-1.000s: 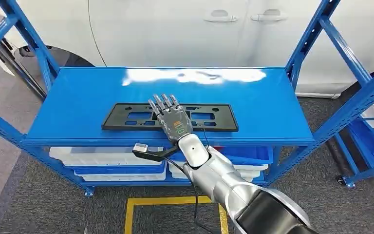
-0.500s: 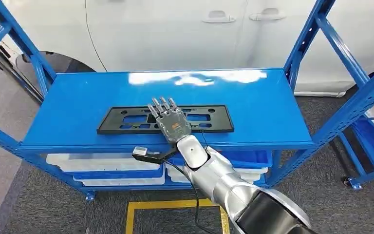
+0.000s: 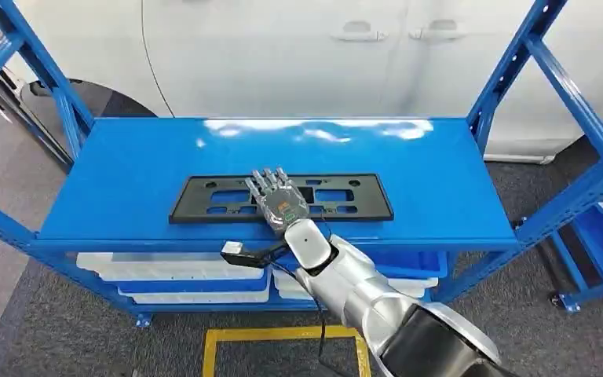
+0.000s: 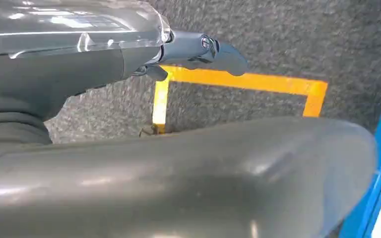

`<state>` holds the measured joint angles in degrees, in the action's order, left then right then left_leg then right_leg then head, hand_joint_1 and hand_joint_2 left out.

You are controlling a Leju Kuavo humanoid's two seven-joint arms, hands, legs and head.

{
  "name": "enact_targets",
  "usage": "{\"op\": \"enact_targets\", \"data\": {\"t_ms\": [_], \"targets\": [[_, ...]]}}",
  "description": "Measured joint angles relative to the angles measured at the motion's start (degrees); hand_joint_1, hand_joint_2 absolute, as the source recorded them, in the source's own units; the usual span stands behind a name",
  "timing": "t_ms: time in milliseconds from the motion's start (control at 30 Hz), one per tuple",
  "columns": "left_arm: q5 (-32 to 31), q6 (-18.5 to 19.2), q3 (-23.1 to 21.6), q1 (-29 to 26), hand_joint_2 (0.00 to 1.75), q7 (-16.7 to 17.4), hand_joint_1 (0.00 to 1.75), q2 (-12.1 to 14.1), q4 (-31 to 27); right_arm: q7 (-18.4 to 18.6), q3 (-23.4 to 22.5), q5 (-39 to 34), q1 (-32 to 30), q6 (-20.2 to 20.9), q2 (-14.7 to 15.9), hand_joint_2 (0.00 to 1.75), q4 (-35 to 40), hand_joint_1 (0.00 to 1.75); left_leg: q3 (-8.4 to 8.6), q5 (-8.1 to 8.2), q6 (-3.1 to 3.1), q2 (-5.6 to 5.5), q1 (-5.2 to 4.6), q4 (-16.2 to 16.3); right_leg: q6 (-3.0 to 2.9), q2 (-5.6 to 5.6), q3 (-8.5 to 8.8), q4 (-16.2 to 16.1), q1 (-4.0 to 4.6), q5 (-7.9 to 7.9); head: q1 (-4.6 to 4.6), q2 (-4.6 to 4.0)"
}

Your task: Take the parts from the cabinet and place them on the table.

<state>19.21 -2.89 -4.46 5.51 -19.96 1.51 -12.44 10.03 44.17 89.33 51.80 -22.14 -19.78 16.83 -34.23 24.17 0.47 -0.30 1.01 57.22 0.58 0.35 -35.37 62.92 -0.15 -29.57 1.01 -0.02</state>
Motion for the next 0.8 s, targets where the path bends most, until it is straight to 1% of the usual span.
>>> {"op": "enact_targets", "data": {"t_ms": [33, 67, 100, 133, 167, 200, 233, 267, 300, 333, 367, 400, 433, 467, 500, 567, 600, 633, 667, 700, 733, 767, 800], "targets": [[-0.04, 0.0, 0.02, 0.02, 0.0, 0.02, 0.0, 0.0, 0.0, 0.02, 0.0, -0.04, -0.07, 0.0, 0.13, 1.75, -0.07, 0.0, 0.03, 0.08, 0.13, 0.03, -0.07, 0.0, 0.07, -0.01, -2.3, 4.4, -0.06, -1.99, 0.0, 0.0], [-0.07, 0.0, 0.07, 0.04, 0.0, 0.02, 0.0, 0.02, 0.0, 0.04, 0.0, -0.09, -0.27, 0.0, 0.33, 1.75, -0.13, 0.0, 0.04, 0.19, 0.28, 0.05, -0.15, 0.02, 0.12, -0.01, -5.34, 9.98, -0.08, -4.07, 0.0, 0.0], [-0.07, -0.02, 0.09, 0.01, 0.0, 0.02, 0.0, 0.02, 0.0, 0.04, 0.0, -0.11, -0.48, 0.0, 0.53, 1.75, -0.22, 0.0, 0.1, 0.3, 0.42, 0.04, -0.21, 0.06, 0.17, -0.02, -7.49, 13.53, -0.08, -4.71, 0.0, 0.0], [-0.07, -0.02, 0.09, -0.08, 0.0, 0.04, 0.0, 0.02, 0.0, 0.04, 0.0, -0.13, -0.65, 0.0, 0.74, 1.75, -0.33, 0.0, 0.25, 0.43, 0.42, 0.0, -0.25, 0.09, 0.14, -0.02, -8.34, 14.18, -0.08, -3.93, 0.0, 0.0], [-0.07, 0.0, 0.09, -0.15, 0.0, 0.04, 0.0, 0.0, 0.0, 0.04, 0.0, -0.13, -0.68, 0.0, 0.89, 1.75, -0.33, 0.0, 0.55, 0.66, 0.39, -0.06, -0.27, 0.12, -0.02, -0.02, -7.57, 11.71, -0.07, -1.6, 0.0, 0.0], [-0.07, -0.02, 0.09, -0.14, 0.0, 0.04, 0.0, 0.0, 0.0, 0.04, 0.0, -0.13, -0.62, 0.0, 0.92, 1.75, -0.33, 0.0, 0.94, 0.9, 0.27, -0.11, -0.3, 0.18, -0.24, -0.02, -5.61, 7.25, -0.05, 1.23, 0.0, 0.0], [-0.07, 0.0, 0.09, -0.09, 0.0, 0.04, 0.0, 0.0, 0.0, 0.04, 0.0, -0.13, -0.57, 0.0, 0.94, 1.75, -0.33, 0.0, 1.47, 1.25, 0.14, -0.14, -0.35, 0.24, -0.58, -0.02, -2.9, 1.34, -0.03, 4.37, 0.0, 0.0], [-0.07, 0.0, 0.09, -0.08, 0.0, 0.04, 0.0, -0.07, 0.0, 0.04, 0.0, -0.13, -0.53, 0.0, 0.96, 1.75, -0.33, 0.0, 1.8, 1.59, 0.0, -0.14, -0.38, 0.28, -1.02, -0.03, -0.89, -3.37, 0.05, 6.16, 0.0, 0.0], [-0.07, 0.0, 0.09, -0.01, 0.0, 0.04, 0.0, -0.09, 0.0, 0.04, 0.0, -0.13, -0.42, 0.0, 0.96, 1.75, -0.35, 0.0, 1.74, 1.88, -0.42, -0.15, -0.84, 0.53, -1.06, -0.07, -0.13, -4.45, 0.42, 5.26, 0.0, 0.0], [-0.07, 0.0, 0.09, 0.03, 0.0, 0.07, 0.0, -0.09, 0.0, 0.07, 0.0, -0.17, -0.4, 0.02, 0.96, 1.75, -0.35, 0.0, 1.68, 1.9, -0.64, -0.14, -0.76, 0.41, -1.08, -0.03, -0.2, -4.45, 0.3, 5.26, 0.02, 0.0], [-0.07, 0.0, 0.09, 0.01, 0.0, 0.11, 0.0, -0.09, 0.0, 0.11, 0.0, -0.33, -0.44, 0.07, 1.03, 1.75, -0.35, 0.94, 1.78, 1.99, -0.92, -0.09, -0.58, 0.34, -1.25, 0.1, -0.22, -4.53, 0.49, 5.15, 0.0, 0.0], [-0.07, 0.0, 0.09, 0.01, 0.0, 0.11, 0.0, -0.09, 0.0, 0.13, 0.0, -0.48, -0.41, 0.09, 1.11, 1.75, -0.35, 1.75, 1.93, 1.99, -1.25, -0.06, -0.44, 0.14, -1.55, 0.16, -0.22, -4.53, 0.6, 5.08, 0.0, 0.0], [-0.07, -0.02, 0.11, 0.08, 0.0, 0.11, 0.0, -0.07, 0.0, 0.17, 0.0, -0.92, -0.34, 0.11, 1.14, 1.75, -0.33, 1.75, 2.17, 2.14, -1.59, -0.06, -0.54, 0.19, -1.94, 0.14, 0.12, -5.1, 0.26, 5.3, 0.02, 0.0], [-0.11, 0.0, 0.11, 0.06, 0.0, 0.11, 0.0, -0.09, 0.0, 0.13, 0.0, -1.12, -0.37, 0.13, 1.14, 1.75, -0.31, 1.75, 1.91, 2.84, -1.86, 0.0, -0.36, 0.98, -2.13, 0.07, 0.62, -5.5, 0.02, 5.39, 0.0, 0.0], [-0.15, 0.02, 0.11, 0.08, 0.0, 0.11, 0.0, -0.2, 0.0, 0.04, 0.0, -1.42, -0.28, 0.17, 1.14, 1.75, -0.31, 1.75, 0.6, 4.36, -2.2, 0.03, -0.36, 3.61, -2.44, -0.05, 0.79, -5.57, -0.09, 5.27, 0.02, 0.0], [-0.09, 0.0, 0.24, 0.07, 0.0, 0.09, 0.0, -0.17, 0.0, -0.13, -0.02, -1.95, -0.33, 0.53, 1.14, 1.75, -0.31, 1.75, -4.06, 8.23, -2.77, 0.03, -0.16, 12.58, -2.65, -0.07, 0.85, -5.57, -0.03, 5.12, 0.02, 0.0], [-0.09, 0.0, 0.37, -0.05, 0.0, 0.09, 0.0, -0.15, 0.0, -0.13, -0.02, -2.06, -0.45, 0.66, 1.16, 1.75, -0.35, 1.75, -6.56, 9.51, -2.98, 0.03, -0.14, 16.9, -2.71, -0.05, 0.85, -5.54, -0.01, 5.01, 0.02, 0.0], [-0.09, 0.0, 0.46, -0.14, 0.0, 0.07, 0.0, -0.15, 0.0, -0.13, -0.02, -2.08, -0.55, 0.66, 1.16, 1.75, -0.37, 1.75, -7.71, 9.28, -3.05, 0.03, -0.11, 18.45, -2.72, -0.01, 0.9, -5.52, -0.02, 4.94, 0.02, 0.0], [-0.09, 0.0, 0.5, -0.19, 0.0, 0.07, 0.0, -0.15, 0.0, -0.13, -0.02, -2.08, -0.63, 0.66, 1.16, 1.75, -0.37, 1.75, -7.42, 7.43, -3.05, 0.03, -0.04, 17.02, -2.65, 0.06, 1.11, -5.51, -0.03, 4.8, 0.02, 0.0], [-0.09, 0.0, 0.52, -0.16, 0.0, 0.07, 0.0, -0.15, 0.0, -0.13, -0.04, -2.08, -0.63, 0.66, 1.16, 1.75, -0.37, 1.75, -5.87, 4.78, -2.99, 0.03, 0.0, 13.25, -2.53, 0.13, 1.37, -5.46, -0.04, 4.61, 0.02, 0.0], [-0.09, 0.0, 0.57, -0.1, 0.0, 0.04, 0.0, -0.15, 0.0, -0.15, -0.04, -2.1, -0.61, 0.66, 1.16, 1.75, -0.35, 1.75, -3.48, 1.79, -2.86, 0.05, 0.03, 8.02, -2.39, 0.15, 1.72, -5.39, -0.06, 4.35, 0.02, 0.0], [-0.09, 0.0, 0.59, -0.08, 0.0, 0.04, 0.0, -0.13, 0.0, -0.24, -0.04, -2.12, -0.6, 0.68, 1.16, 1.75, -0.35, 1.75, -0.74, -0.94, -2.66, 0.12, 0.07, 2.18, -2.16, 0.15, 2.11, -5.35, -0.04, 4.04, 0.02, 0.0], [-0.11, 0.0, 0.61, -0.03, 0.0, 0.04, 0.0, -0.15, 0.0, -0.37, -0.07, -2.12, -0.5, 0.68, 1.16, 1.75, -0.35, 1.75, 0.11, 0.15, -2.3, 0.09, -0.22, 0.81, -1.89, 0.15, 2.06, -5.36, 0.35, 3.92, 0.0, 0.0]]}}
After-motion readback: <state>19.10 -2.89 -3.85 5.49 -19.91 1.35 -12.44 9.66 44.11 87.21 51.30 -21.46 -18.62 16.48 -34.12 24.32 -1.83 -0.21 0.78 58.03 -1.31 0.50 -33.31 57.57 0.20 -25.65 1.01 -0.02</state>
